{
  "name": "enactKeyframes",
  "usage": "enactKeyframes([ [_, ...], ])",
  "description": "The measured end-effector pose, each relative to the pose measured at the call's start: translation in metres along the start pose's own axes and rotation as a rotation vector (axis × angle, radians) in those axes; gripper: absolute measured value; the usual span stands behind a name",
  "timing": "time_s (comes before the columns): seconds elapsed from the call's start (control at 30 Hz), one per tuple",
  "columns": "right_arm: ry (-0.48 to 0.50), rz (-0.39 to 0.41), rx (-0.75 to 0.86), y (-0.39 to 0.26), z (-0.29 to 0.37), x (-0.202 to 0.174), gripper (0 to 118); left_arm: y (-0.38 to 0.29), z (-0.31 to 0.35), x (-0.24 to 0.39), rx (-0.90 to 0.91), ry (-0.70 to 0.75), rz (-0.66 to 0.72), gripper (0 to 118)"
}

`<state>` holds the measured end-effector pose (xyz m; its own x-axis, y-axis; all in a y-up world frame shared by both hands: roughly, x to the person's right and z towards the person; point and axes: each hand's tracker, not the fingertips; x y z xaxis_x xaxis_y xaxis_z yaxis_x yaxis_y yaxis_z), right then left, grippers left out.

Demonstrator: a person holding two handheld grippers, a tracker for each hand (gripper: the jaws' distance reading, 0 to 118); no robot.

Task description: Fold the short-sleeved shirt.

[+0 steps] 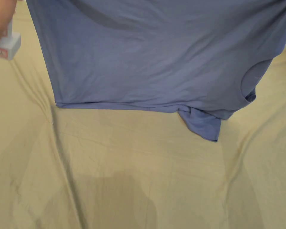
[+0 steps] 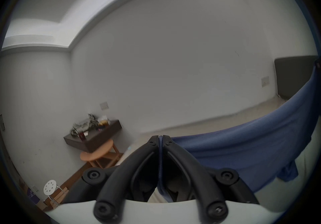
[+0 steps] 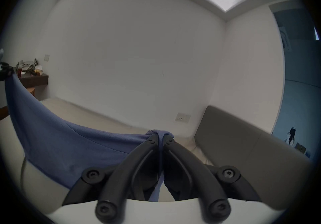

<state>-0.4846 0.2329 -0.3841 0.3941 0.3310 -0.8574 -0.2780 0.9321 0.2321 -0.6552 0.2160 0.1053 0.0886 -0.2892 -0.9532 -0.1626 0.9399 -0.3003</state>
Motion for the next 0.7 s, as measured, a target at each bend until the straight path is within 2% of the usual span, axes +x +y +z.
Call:
enactKeyframes([
  [0.17,0.097,-0.01,-0.119,-0.081,0.019,-0.019,3,-0.1,0.033,0.019,-0.112,-0.075,0.009,0],
  [0.3,0.162,-0.037,-0.195,-0.149,0.079,-0.024,3,-0.186,0.074,0.011,-0.238,-0.124,0.051,0],
  [0.53,0.259,-0.04,-0.483,-0.266,0.2,-0.034,3,-0.309,0.194,0.004,-0.473,-0.24,-0.055,0],
  [0.7,0.284,-0.143,-0.678,-0.321,0.267,-0.032,3,-0.348,0.267,0.005,-0.602,-0.303,-0.121,0],
])
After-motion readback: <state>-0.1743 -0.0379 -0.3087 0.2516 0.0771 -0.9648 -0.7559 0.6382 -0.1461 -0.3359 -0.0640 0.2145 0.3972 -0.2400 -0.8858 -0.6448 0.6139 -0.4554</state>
